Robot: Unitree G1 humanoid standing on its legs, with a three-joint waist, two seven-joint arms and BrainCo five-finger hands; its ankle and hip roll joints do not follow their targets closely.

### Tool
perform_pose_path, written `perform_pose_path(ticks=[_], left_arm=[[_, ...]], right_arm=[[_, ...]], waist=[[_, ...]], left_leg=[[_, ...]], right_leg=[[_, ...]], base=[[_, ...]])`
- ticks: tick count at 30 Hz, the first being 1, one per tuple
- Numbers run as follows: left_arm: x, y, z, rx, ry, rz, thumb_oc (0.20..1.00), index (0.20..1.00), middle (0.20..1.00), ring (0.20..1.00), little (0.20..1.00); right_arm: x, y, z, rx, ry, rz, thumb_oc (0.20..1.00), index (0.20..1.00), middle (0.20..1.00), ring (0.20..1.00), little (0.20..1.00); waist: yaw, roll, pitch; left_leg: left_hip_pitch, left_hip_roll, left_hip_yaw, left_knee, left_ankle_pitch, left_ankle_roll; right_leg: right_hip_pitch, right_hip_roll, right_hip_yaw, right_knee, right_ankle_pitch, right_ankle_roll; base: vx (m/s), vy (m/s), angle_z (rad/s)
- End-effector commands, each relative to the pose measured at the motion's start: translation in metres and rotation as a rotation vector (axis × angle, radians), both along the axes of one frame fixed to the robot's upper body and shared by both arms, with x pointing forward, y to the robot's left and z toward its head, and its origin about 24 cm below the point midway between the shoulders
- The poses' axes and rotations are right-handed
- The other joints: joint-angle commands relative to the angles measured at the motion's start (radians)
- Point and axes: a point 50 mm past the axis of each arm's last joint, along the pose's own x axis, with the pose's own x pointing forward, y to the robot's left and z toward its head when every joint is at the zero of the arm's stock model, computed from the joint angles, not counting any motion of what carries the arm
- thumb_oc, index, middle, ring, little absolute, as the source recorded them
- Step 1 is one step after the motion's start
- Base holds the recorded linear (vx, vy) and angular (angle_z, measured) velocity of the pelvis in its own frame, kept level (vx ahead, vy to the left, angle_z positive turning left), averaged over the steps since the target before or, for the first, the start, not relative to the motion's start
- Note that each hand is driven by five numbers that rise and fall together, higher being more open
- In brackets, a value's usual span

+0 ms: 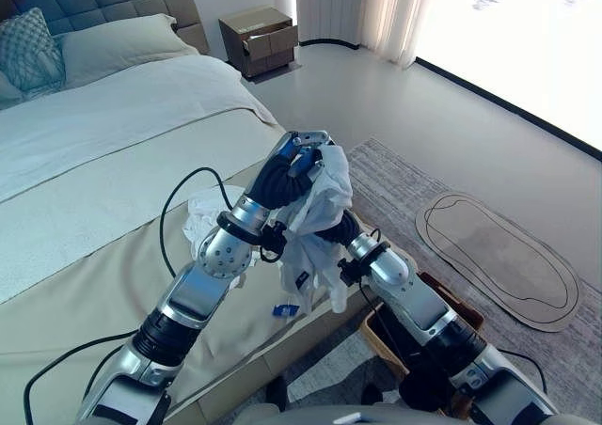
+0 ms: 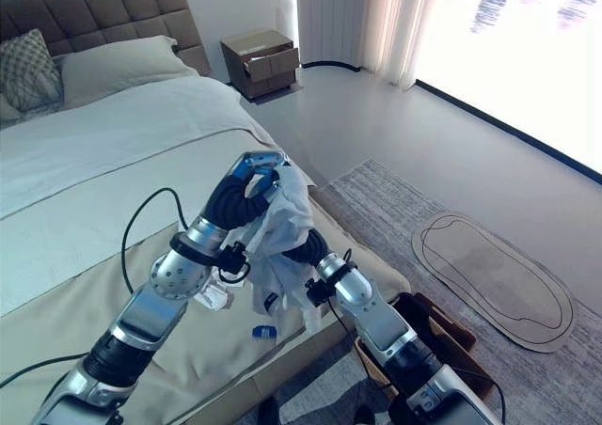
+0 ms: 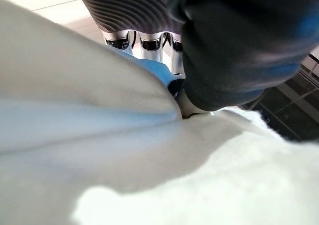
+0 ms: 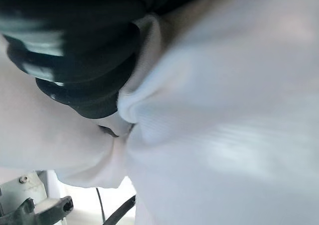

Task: Pick up clothes into the bucket

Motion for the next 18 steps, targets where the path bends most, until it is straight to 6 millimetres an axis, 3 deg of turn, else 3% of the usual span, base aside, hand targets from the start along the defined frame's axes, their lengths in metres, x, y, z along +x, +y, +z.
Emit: perform_pose_path(ticks=[1, 6, 7, 8, 9, 12, 18], left_arm=[[0.000, -0.001, 0.033, -0.087, -0.138, -0.028, 0.200, 0.200, 0.200, 0.200, 0.200], [0.000, 0.008, 0.028, -0.159, -0.094, -0.037, 0.200, 0.200, 0.200, 0.200, 0.200], [0.001, 0.011, 0.025, -0.186, -0.070, -0.040, 0.291, 0.291, 0.291, 0.291, 0.291], [0.002, 0.014, 0.021, -0.226, -0.037, -0.045, 0.900, 0.900, 0.900, 0.900, 0.900], [0.002, 0.016, 0.017, -0.258, -0.008, -0.045, 1.000, 1.000, 1.000, 1.000, 1.000], [0.003, 0.025, 0.006, -0.358, 0.062, -0.037, 1.000, 1.000, 1.000, 1.000, 1.000], [0.005, 0.036, -0.016, -0.459, 0.177, -0.013, 1.000, 1.000, 1.000, 1.000, 1.000]], right_arm=[[0.000, 0.013, 0.022, 0.112, -0.069, 0.054, 0.200, 0.200, 0.200, 0.200, 0.200], [-0.002, -0.011, -0.002, 0.081, 0.003, -0.034, 0.200, 0.200, 0.200, 0.200, 0.200], [-0.003, -0.016, -0.006, 0.084, 0.018, -0.055, 0.200, 0.200, 0.200, 0.200, 0.200], [-0.005, -0.022, -0.010, 0.090, 0.035, -0.078, 0.200, 0.200, 0.200, 0.200, 0.200], [-0.006, -0.029, -0.016, 0.103, 0.060, -0.109, 0.200, 0.200, 0.200, 0.200, 0.200], [-0.009, -0.047, -0.028, 0.143, 0.114, -0.203, 0.200, 0.200, 0.200, 0.200, 0.200], [-0.013, -0.073, -0.031, 0.186, 0.111, -0.319, 0.200, 0.200, 0.200, 0.200, 0.200]], waist=[[0.015, -0.058, -0.015], [0.009, -0.060, -0.017], [0.006, -0.061, -0.017], [0.005, -0.060, -0.020], [0.003, -0.063, -0.017], [-0.002, -0.063, -0.016], [-0.006, -0.066, -0.015]], left_leg=[[0.015, -0.021, 0.003, 0.039, -0.066, 0.036], [0.016, -0.023, 0.002, 0.039, -0.067, 0.036], [0.017, -0.023, 0.002, 0.038, -0.068, 0.036], [0.025, -0.020, 0.003, 0.035, -0.077, 0.035], [0.019, -0.022, 0.004, 0.038, -0.069, 0.036], [0.029, -0.018, 0.006, 0.034, -0.078, 0.035], [0.030, -0.019, 0.008, 0.033, -0.078, 0.036]], right_leg=[[-0.053, -0.044, -0.005, 0.070, 0.060, 0.028], [-0.051, -0.044, -0.006, 0.070, 0.059, 0.027], [-0.051, -0.044, -0.005, 0.070, 0.059, 0.027], [-0.046, -0.041, -0.004, 0.069, 0.052, 0.029], [-0.051, -0.044, -0.004, 0.071, 0.060, 0.027], [-0.047, -0.042, -0.003, 0.071, 0.054, 0.029], [-0.047, -0.042, 0.000, 0.071, 0.054, 0.030]], base=[[0.00, 0.000, 0.00], [0.00, 0.000, 0.00], [0.04, -0.002, 0.00], [0.00, 0.000, 0.00], [0.04, -0.004, 0.00], [0.01, -0.002, 0.00], [0.00, 0.000, 0.00]])
